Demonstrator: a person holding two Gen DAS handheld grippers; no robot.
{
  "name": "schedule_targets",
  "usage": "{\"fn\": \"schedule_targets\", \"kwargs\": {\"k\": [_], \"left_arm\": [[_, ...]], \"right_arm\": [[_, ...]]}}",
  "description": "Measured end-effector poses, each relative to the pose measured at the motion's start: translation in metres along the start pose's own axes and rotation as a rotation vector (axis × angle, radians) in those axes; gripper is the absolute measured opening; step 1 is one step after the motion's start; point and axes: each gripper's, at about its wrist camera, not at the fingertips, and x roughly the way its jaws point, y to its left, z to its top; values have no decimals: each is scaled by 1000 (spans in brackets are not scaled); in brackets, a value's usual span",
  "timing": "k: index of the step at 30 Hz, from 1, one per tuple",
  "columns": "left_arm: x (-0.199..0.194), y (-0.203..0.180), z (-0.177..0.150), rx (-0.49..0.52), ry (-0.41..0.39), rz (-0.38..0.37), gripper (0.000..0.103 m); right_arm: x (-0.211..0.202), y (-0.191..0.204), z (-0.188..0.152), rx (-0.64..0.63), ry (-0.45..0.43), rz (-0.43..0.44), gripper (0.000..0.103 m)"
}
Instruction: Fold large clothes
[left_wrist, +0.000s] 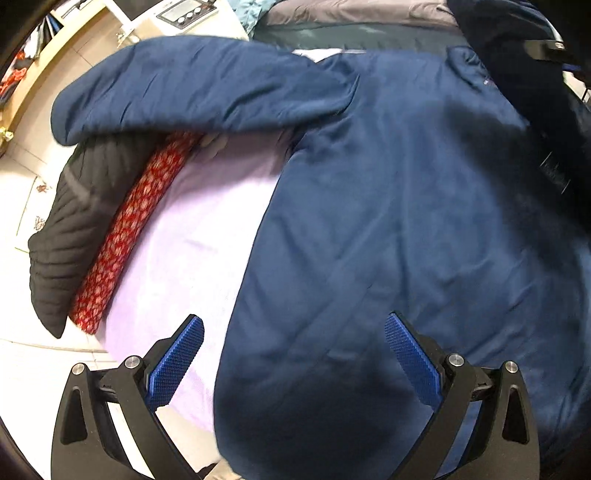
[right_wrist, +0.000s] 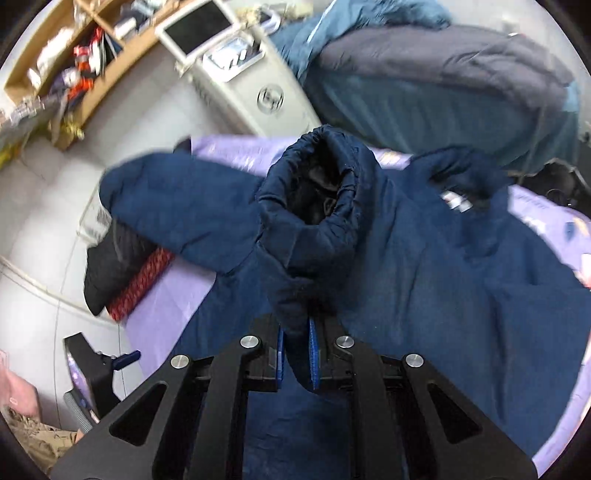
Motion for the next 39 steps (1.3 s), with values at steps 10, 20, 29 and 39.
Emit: {"fn": "schedule_targets", "kwargs": {"k": [10, 20, 29, 39], "left_arm": [[4, 4, -6, -30, 17, -21, 97], [-1, -32, 3, 49, 6, -67, 97], [-13, -77, 52, 160, -72, -124, 97], [14, -135, 116, 221, -37, -142, 97]], "right_arm": [[96, 4, -27, 88, 224, -19, 48], [25, -58, -64, 301, 116, 0, 65], [-20, -143, -86, 264, 111, -401, 70], [26, -160, -113, 110, 273, -563, 76]]}}
